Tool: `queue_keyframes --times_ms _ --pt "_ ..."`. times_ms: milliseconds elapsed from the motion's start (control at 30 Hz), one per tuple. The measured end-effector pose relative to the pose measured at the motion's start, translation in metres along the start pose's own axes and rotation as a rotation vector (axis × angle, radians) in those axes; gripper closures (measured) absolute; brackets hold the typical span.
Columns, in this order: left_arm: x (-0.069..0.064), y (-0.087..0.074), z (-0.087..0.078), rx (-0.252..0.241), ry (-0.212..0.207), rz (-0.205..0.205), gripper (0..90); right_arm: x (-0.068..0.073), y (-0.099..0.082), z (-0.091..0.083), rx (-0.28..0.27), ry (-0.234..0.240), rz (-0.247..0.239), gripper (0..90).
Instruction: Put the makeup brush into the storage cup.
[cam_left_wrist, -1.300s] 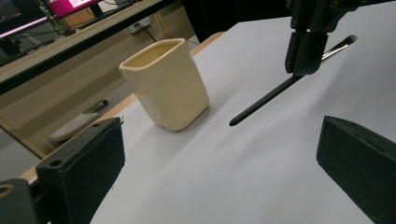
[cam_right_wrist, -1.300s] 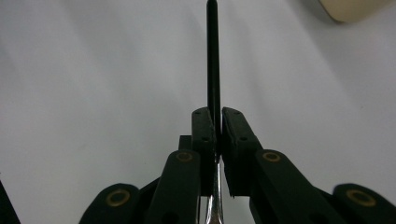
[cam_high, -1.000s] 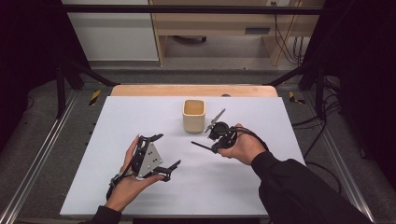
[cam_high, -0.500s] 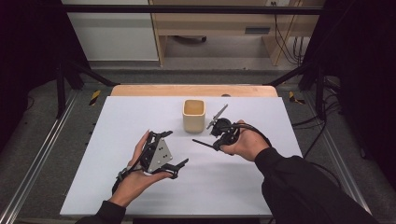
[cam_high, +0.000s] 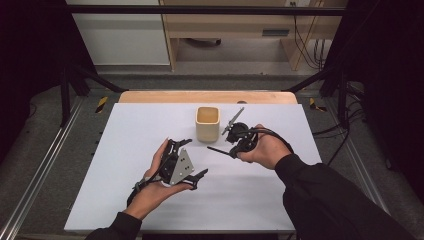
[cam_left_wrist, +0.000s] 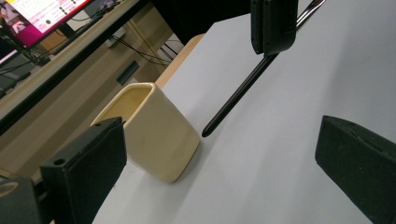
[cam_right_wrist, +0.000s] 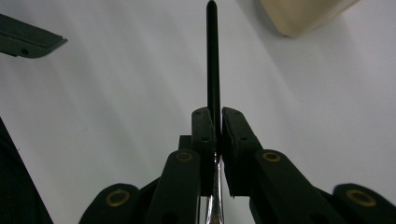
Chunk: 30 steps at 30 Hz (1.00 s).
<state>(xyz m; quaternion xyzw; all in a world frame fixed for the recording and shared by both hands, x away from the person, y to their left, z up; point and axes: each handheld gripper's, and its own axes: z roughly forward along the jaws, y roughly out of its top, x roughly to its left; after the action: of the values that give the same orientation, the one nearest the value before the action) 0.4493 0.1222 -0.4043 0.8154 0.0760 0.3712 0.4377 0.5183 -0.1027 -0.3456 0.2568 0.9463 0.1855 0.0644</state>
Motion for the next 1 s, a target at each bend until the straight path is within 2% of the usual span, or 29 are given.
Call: queue_keyframes --times_ms 33,100,167,233,300,333,367,400,600,633,1000 --pt "-0.001 -0.001 0.0 -0.005 0.009 -0.016 2.3 -0.001 0.001 -0.001 -0.006 0.0 -0.008 84.0" --pt "-0.001 -0.002 0.0 -0.002 0.008 -0.02 2.4 -0.001 0.002 -0.003 -0.006 -0.001 -0.003 84.0" --pt "-0.001 -0.001 0.0 0.006 0.012 0.001 2.4 -0.001 0.003 -0.006 -0.006 -0.003 -0.002 84.0" --pt "0.002 0.0 0.0 -0.003 0.034 0.045 2.4 0.0 0.005 -0.009 0.003 -0.009 -0.01 84.0" --pt "0.002 0.002 -0.001 0.004 0.042 0.059 2.4 0.0 0.006 -0.01 0.003 -0.01 -0.02 84.0" --pt "0.002 0.003 -0.001 0.012 0.059 0.071 2.4 0.001 0.007 -0.012 0.004 -0.008 -0.013 84.0" --pt "-0.002 0.002 0.0 0.039 0.024 0.018 2.7 0.001 0.008 -0.012 0.001 -0.008 -0.024 84.0" --pt "-0.001 0.002 0.0 0.042 0.025 0.022 2.7 0.003 0.009 -0.013 0.008 -0.008 -0.012 84.0" --pt "-0.001 0.006 0.003 0.05 0.029 0.061 2.7 0.005 0.018 -0.016 0.013 -0.012 -0.046 84.0" --pt "-0.001 0.007 0.003 0.045 0.034 0.064 2.8 0.006 0.02 -0.016 0.015 -0.014 -0.032 84.0" --pt "0.0 0.007 0.003 0.061 0.07 0.102 3.3 0.014 0.039 -0.021 0.03 -0.013 -0.079 84.0"
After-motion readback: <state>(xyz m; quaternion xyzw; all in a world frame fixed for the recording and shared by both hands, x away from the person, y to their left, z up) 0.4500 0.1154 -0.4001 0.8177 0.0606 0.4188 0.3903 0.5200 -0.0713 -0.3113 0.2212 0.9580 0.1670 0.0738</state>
